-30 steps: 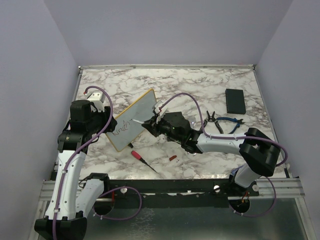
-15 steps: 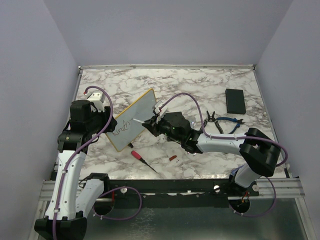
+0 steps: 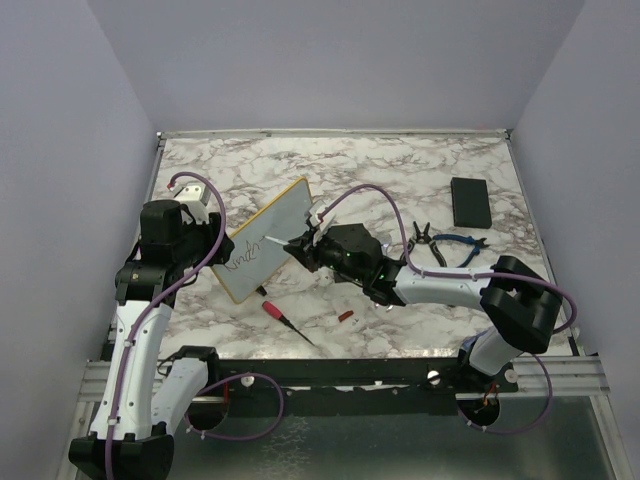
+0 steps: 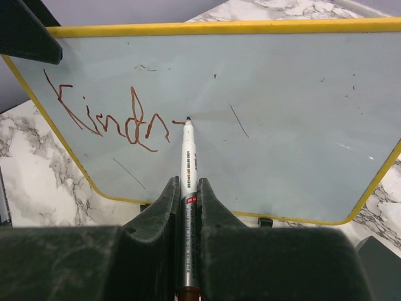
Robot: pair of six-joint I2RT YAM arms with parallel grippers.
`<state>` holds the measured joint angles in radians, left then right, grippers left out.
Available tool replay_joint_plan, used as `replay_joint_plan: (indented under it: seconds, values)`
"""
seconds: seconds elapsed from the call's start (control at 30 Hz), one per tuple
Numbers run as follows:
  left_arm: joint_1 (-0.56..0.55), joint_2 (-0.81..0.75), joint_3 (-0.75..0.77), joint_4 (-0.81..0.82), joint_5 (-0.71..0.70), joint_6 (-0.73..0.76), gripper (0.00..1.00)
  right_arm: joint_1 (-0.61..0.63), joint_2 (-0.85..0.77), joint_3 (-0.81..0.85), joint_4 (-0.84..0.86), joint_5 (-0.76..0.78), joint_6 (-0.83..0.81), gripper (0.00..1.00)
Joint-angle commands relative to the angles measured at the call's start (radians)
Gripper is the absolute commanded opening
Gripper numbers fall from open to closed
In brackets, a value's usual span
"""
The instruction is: Write a sentence on the whiteboard
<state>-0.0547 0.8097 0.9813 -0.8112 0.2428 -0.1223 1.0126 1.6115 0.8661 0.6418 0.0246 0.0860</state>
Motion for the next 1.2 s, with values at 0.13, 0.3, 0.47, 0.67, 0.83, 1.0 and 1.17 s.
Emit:
replay_joint_plan:
  seconds: [0.13,0.3,0.47,0.67,0.83,1.0,1.17]
  values:
    - [-0.006,-0.012,-0.007,-0.019,0.021,-0.002,0.47,0.004,-0.006,0.035,0.028,-0.055,-0.004,0.01]
    - [-0.005,-0.013,-0.007,-0.020,0.022,-0.002,0.47,0.010,0.002,0.035,0.019,-0.061,-0.003,0.01]
    - [-0.006,-0.013,-0.007,-0.019,0.021,-0.002,0.47,0.014,0.018,0.032,0.007,-0.062,-0.002,0.01]
    - [-0.006,-0.012,-0.007,-0.020,0.022,-0.002,0.47,0.017,0.035,0.028,-0.010,-0.059,-0.002,0.01]
    - [-0.007,-0.010,-0.007,-0.019,0.022,-0.002,0.47,0.018,0.048,0.018,-0.014,-0.052,0.001,0.01]
    - [-0.006,-0.007,-0.005,-0.019,0.023,-0.001,0.47,0.018,0.045,0.010,-0.019,0.019,0.009,0.01]
    - [-0.006,-0.006,-0.004,-0.019,0.025,0.000,0.47,0.018,0.040,0.007,-0.020,0.074,0.015,0.01]
